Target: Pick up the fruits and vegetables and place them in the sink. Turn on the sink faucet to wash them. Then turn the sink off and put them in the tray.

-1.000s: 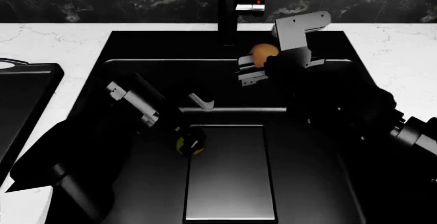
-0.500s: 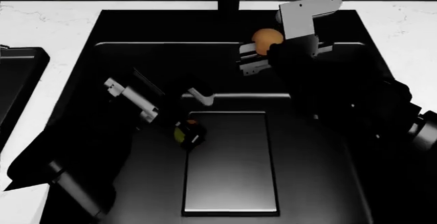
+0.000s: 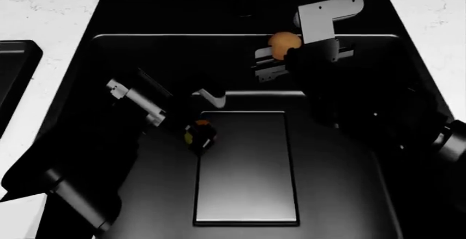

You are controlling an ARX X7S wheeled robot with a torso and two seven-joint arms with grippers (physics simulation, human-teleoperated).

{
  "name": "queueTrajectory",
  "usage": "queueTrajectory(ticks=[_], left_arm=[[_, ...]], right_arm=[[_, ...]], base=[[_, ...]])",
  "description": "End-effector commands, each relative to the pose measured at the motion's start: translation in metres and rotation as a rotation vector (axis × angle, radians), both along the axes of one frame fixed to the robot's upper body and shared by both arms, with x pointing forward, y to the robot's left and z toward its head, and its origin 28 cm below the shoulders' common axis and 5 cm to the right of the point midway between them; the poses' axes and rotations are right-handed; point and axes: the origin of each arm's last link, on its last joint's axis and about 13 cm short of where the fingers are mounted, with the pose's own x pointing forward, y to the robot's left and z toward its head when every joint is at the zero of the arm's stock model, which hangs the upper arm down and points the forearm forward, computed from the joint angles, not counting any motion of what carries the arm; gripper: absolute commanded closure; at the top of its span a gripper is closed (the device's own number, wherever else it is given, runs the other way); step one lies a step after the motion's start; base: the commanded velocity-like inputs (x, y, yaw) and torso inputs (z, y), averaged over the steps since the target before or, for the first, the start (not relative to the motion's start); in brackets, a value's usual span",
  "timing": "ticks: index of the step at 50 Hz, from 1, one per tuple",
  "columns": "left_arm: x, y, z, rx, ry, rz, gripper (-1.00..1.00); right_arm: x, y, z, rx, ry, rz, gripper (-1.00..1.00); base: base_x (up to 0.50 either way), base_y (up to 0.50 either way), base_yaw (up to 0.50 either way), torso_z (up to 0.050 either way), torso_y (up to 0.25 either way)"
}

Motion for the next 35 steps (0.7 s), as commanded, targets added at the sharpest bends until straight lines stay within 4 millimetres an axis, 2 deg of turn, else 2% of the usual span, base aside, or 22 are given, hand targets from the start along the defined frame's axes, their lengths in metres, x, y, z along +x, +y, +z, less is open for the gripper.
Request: queueTrajectory(ticks=[1,8,21,30,35], left_arm=[[0.000,-0.006,-0.008,-0.045,-0.041,0.018,1.00],[0.002,-0.006,-0.005,-0.050,-0.086,0.027,1.00],[0.005,-0.010,0.003,-0.075,-0.129,0.008,1.00],[0.009,-0.014,0.017,-0.148,-0.253,0.036,1.00],[-0.007,-0.015,0.025,-0.196,-0.327,0.057,1.00]], right_arm=[[0.001,0.000,-0.001,-0.013,-0.010,0.003,1.00],[0.001,0.000,-0.003,-0.006,-0.004,0.004,1.00],[0.003,0.000,-0.008,0.005,0.011,0.007,1.00],[0.005,0.001,-0.014,0.016,0.026,0.018,1.00],[0.004,0.002,-0.018,0.024,0.029,0.027,1.00]], base=[[0.00,0.00,0.00,0.000,0.000],[0.00,0.00,0.00,0.000,0.022],[0.00,0.00,0.00,-0.012,0.250],[0.00,0.00,0.00,-0.012,0.250],[0.00,0.00,0.00,-0.012,0.250]])
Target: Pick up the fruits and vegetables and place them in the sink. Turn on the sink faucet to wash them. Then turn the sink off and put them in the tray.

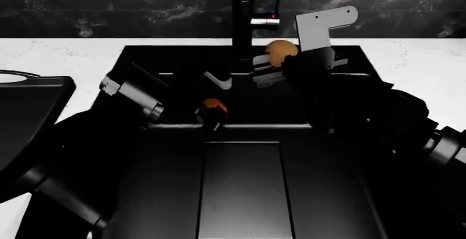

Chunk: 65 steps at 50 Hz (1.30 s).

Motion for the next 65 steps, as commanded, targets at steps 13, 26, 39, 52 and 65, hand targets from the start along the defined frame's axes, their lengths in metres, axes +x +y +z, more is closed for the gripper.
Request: queueTrajectory(ticks=[13,26,39,52,65], left_arm=[[-0.043,0.002,0.025,-0.208,-0.229,0.097,1.00],[-0.059,0.010,0.025,-0.313,-0.283,0.161,1.00],[-0.068,0.015,0.026,-0.347,-0.313,0.181,1.00],[-0.071,0.017,0.036,-0.363,-0.372,0.203,1.00],[-0.072,0.018,0.040,-0.359,-0.394,0.230,1.00]], right_arm=[[-0.009,-0.001,-0.022,0.019,0.020,0.014,1.00],[-0.023,-0.003,-0.029,0.031,0.014,0.016,1.00],[-0.028,-0.004,-0.026,0.032,-0.008,0.015,1.00],[-0.027,-0.005,-0.023,0.044,-0.014,0.012,1.00],[-0.026,-0.003,-0.021,0.039,-0.018,0.014,1.00]], base=[[-0.01,0.00,0.00,-0.012,0.250],[0.00,0.00,0.00,-0.012,0.250],[0.00,0.00,0.00,-0.012,0.250],[0.00,0.00,0.00,-0.001,0.016],[0.00,0.46,0.00,0.000,0.000]])
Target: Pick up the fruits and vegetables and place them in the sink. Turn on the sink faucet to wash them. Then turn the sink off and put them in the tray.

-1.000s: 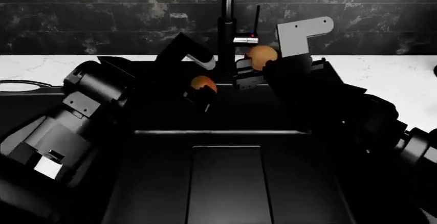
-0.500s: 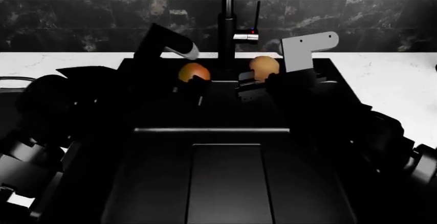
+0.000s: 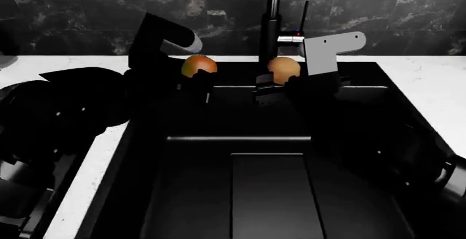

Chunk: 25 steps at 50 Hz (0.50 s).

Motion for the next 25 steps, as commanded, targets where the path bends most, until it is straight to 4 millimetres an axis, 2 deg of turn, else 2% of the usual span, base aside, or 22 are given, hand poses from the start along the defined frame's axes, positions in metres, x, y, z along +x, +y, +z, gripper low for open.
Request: queueTrajectory(ticks=[1,25], left_arm=[[-0.0015,0.0025,0.0040,-0.014,-0.015,0.033,1.00],[-0.0006,0.0034,0.0010,-0.017,0.010,0.029,1.00]], right_arm=[[0.0006,0.0012,0.0020,-0.012,-0.016,0.009,1.00],[0.0017,0.0027,0.0017,-0.015,-0.015,0.016,1.00]], base=[[0.00,0.50,0.00,0.000,0.000],[0.00,0.50,0.00,0.000,0.000]])
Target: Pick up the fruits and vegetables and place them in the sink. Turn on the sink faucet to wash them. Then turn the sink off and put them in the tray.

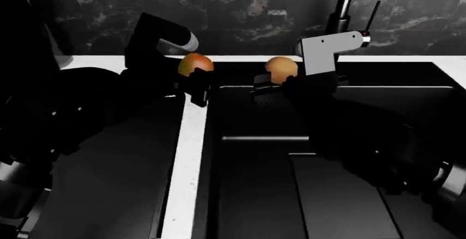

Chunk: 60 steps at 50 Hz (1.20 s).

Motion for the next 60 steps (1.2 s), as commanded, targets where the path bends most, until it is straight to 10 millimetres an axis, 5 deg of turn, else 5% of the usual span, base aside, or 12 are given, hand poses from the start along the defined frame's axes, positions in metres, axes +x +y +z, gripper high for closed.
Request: queueTrajectory(ticks=[1,23,51,52,60], left_arm=[[0.000,0.000,0.000,-0.006,0.008,0.007,1.00],[-0.002,0.000,-0.006,0.034,0.051,-0.024,1.00],[-0.013,0.021,-0.021,0.129,0.202,-0.033,1.00],[-0.013,0.021,-0.022,0.131,0.204,-0.037,-1.00],[-0.010,0.020,-0.020,0.138,0.200,-0.046,-1.00]], right_arm=[[0.001,0.000,0.002,-0.016,-0.015,0.005,1.00],[0.001,0.002,0.003,-0.021,-0.022,0.020,1.00],[0.009,0.007,0.004,-0.009,-0.011,0.039,1.00],[0.010,0.006,0.004,-0.009,-0.011,0.038,1.00],[0.010,0.006,0.003,-0.007,-0.008,0.040,1.00]], base=[[0.00,0.50,0.00,0.000,0.000],[0.00,0.49,0.00,0.000,0.000],[0.00,0.00,0.00,0.000,0.001],[0.00,0.00,0.00,0.000,0.000],[0.00,0.00,0.00,0.000,0.000]])
